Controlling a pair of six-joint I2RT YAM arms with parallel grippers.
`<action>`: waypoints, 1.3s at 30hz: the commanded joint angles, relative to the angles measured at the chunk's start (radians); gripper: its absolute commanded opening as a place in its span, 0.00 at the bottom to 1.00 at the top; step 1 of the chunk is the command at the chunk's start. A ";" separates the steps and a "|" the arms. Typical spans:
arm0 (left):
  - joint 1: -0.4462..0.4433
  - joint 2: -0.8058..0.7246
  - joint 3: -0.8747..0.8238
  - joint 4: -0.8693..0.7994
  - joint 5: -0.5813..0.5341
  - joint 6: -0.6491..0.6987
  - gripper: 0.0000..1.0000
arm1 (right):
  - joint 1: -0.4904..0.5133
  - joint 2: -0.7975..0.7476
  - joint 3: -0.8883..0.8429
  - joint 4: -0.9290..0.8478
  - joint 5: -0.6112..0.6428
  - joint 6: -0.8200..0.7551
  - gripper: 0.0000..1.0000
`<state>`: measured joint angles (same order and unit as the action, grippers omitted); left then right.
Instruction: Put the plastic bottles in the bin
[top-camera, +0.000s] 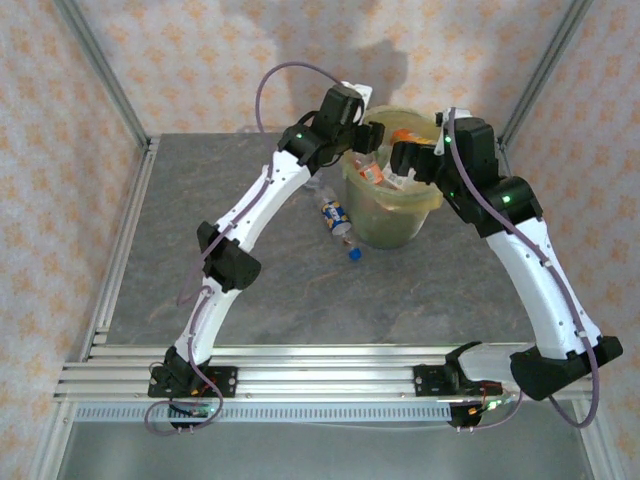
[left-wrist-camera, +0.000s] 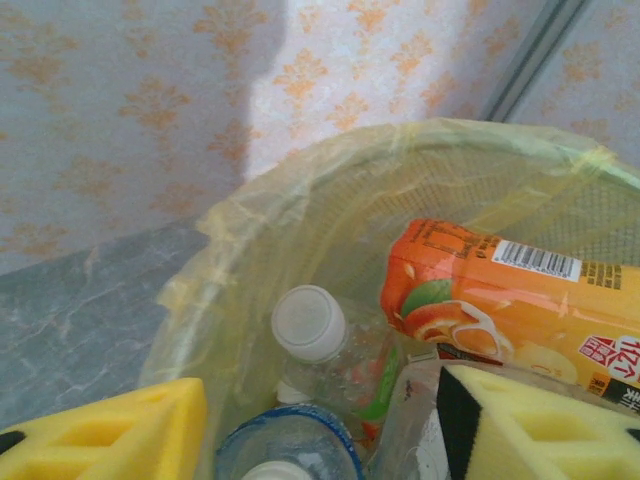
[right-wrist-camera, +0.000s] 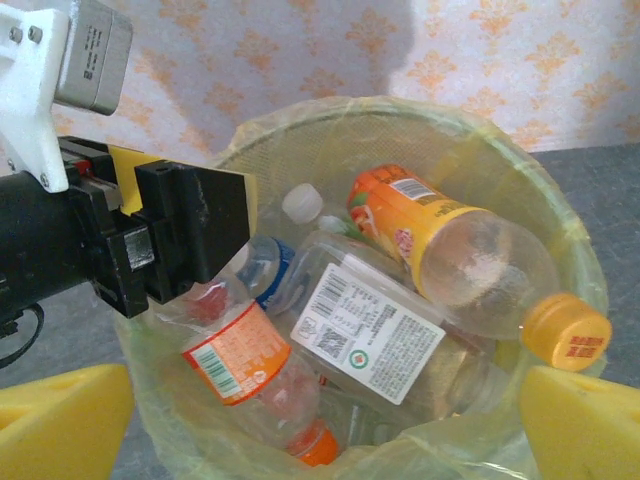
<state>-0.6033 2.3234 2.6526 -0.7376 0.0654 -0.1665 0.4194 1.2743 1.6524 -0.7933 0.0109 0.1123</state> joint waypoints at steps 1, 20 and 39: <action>-0.003 -0.144 0.043 -0.024 -0.132 -0.026 0.71 | 0.027 0.008 0.049 -0.017 0.021 -0.005 0.99; 0.424 -0.908 -1.044 0.179 -0.349 -0.578 1.00 | 0.356 0.391 0.412 -0.156 0.137 -0.132 0.99; 0.559 -1.153 -1.470 0.150 -0.431 -0.705 1.00 | 0.452 1.044 0.898 -0.449 0.312 -0.037 0.90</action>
<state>-0.0559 1.2007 1.2034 -0.5827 -0.3016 -0.8410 0.8749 2.2837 2.5149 -1.1748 0.2283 0.0341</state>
